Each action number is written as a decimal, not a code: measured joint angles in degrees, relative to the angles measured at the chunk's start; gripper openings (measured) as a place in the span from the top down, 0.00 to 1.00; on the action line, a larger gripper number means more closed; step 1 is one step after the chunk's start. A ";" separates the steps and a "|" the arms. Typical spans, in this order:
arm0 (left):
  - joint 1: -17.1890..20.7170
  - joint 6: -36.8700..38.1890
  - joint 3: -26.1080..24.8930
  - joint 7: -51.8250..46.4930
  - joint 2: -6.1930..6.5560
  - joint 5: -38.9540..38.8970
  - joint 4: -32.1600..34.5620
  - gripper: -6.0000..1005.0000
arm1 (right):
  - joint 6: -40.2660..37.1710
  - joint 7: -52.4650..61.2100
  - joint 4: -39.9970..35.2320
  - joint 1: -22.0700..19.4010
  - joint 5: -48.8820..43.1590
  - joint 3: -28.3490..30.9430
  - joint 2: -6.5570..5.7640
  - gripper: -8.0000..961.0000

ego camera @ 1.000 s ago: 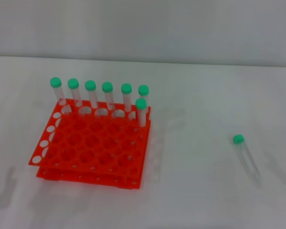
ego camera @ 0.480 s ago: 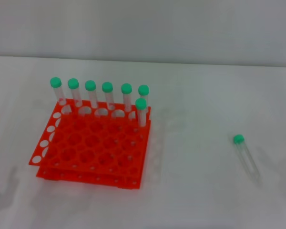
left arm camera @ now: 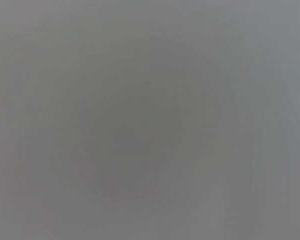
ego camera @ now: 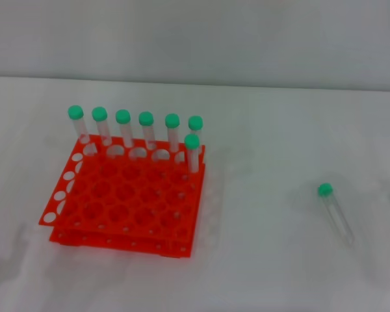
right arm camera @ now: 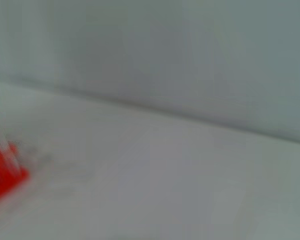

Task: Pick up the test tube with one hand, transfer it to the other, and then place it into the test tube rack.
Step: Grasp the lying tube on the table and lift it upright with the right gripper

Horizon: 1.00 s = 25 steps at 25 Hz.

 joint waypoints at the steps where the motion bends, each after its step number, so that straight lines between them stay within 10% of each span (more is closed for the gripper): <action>1: -0.02 0.00 -0.02 0.00 0.00 -0.02 0.03 0.37 | -0.40 3.32 -2.98 -0.01 -3.32 -2.22 -0.01 0.11; 12: -0.25 -0.15 -0.26 0.00 0.21 -0.31 0.44 0.37 | 8.74 25.97 -25.25 2.40 -24.14 -22.58 0.06 0.12; 25: -0.61 0.13 0.24 -0.18 0.09 0.95 -0.12 0.38 | 7.64 31.77 -19.83 6.42 -26.11 -31.99 0.24 0.12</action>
